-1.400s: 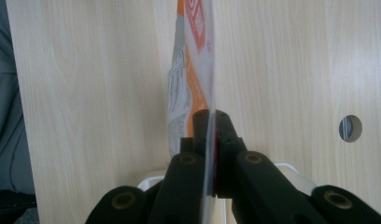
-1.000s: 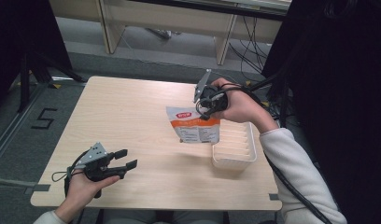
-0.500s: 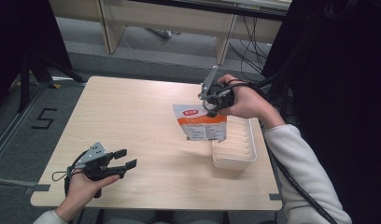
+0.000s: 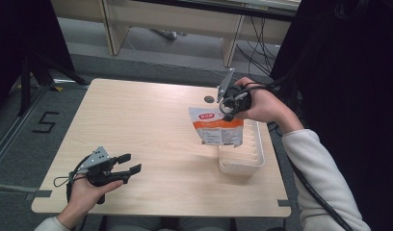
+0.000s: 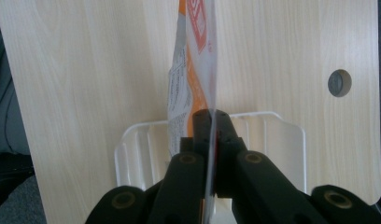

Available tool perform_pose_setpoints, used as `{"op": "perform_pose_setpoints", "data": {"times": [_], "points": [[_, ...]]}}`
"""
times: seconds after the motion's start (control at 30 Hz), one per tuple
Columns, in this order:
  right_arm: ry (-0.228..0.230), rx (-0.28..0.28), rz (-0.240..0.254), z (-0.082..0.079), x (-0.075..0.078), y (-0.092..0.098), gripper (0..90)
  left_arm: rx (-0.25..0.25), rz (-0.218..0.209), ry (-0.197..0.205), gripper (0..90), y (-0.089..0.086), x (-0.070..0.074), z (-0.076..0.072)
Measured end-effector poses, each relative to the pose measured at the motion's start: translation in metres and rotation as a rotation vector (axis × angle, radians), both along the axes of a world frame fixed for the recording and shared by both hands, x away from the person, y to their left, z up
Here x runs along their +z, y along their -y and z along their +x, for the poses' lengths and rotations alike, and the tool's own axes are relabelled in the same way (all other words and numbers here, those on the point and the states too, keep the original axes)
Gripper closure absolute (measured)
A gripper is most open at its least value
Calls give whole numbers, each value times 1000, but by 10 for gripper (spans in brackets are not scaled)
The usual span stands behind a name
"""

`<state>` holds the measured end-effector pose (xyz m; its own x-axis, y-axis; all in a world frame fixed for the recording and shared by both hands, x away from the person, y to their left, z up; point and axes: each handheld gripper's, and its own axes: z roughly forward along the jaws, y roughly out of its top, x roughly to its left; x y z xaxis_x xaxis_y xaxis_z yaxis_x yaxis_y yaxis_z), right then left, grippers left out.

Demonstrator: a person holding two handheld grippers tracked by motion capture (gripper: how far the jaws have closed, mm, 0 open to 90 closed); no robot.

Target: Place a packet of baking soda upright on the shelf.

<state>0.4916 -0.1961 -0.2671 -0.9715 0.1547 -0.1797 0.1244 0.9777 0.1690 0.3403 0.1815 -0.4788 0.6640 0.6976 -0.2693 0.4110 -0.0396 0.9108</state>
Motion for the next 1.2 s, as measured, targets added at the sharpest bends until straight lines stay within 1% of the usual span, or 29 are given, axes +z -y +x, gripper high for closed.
{"op": "perform_pose_setpoints", "data": {"times": [0.07,0.1,0.17,0.2,0.23,0.27,0.3,0.33,0.37,0.4,0.43,0.47,0.5,0.53,0.57,0.6,0.63,0.67,0.8,0.87,0.9,0.97,1.03,1.07,1.1,1.13,1.17,1.2], "points": [[1,14,5,1,-1,3,900,1,2,-1,357,0,0,0],[6,4,3,0,-1,5,900,1,3,-1,357,0,0,0],[2,16,6,1,0,8,900,1,1,-1,357,0,0,0],[-4,-12,0,-1,0,10,900,2,0,-2,357,0,0,0],[2,21,8,1,1,11,900,2,-2,-2,357,0,0,0],[-2,-8,3,-1,2,13,900,2,-3,-2,356,0,0,0],[0,-3,2,-1,2,15,900,2,-3,-2,356,0,0,0],[-3,20,2,0,2,16,900,1,-1,-1,356,0,0,0],[1,-20,-6,-2,2,17,900,0,-1,-1,356,0,0,0],[5,13,-5,0,2,18,900,0,-1,-3,356,0,0,0],[3,13,-4,0,2,19,900,2,-3,-4,356,1,0,0],[-4,-21,-8,-2,2,20,900,2,-2,-4,356,1,0,0],[-4,-25,-16,-2,2,21,900,0,1,-1,356,1,0,0],[0,-6,-11,-1,2,22,900,-6,15,6,356,0,1,0],[2,-4,-10,-1,2,23,900,-5,15,6,356,0,1,0],[0,-29,-12,-2,2,25,900,-8,8,8,356,1,0,0],[-5,-34,-13,-3,2,25,900,-10,7,7,356,0,0,1],[1,-19,-10,-2,1,26,900,-10,7,7,356,0,0,1],[-10,-8,-15,-1,0,27,900,-10,8,9,357,0,0,1],[-14,-13,-17,-2,0,28,900,-9,7,8,357,0,0,1],[-14,-26,-18,-2,0,29,900,-10,7,8,357,0,0,1],[-11,-10,-15,-1,1,30,900,-10,11,9,357,0,0,1],[-13,-34,-22,-3,2,32,900,-5,12,5,357,0,0,1],[-10,-2,-22,-2,2,32,900,-4,12,5,357,0,0,1],[-20,-42,-29,-4,2,33,900,-3,13,5,357,0,1,1],[-22,-34,-29,-3,2,34,900,-8,5,6,357,1,0,1],[-13,-35,-35,-3,2,35,900,-8,7,8,357,1,0,1],[-13,-7,-36,-2,2,36,900,-7,9,8,357,1,1,1]]}}
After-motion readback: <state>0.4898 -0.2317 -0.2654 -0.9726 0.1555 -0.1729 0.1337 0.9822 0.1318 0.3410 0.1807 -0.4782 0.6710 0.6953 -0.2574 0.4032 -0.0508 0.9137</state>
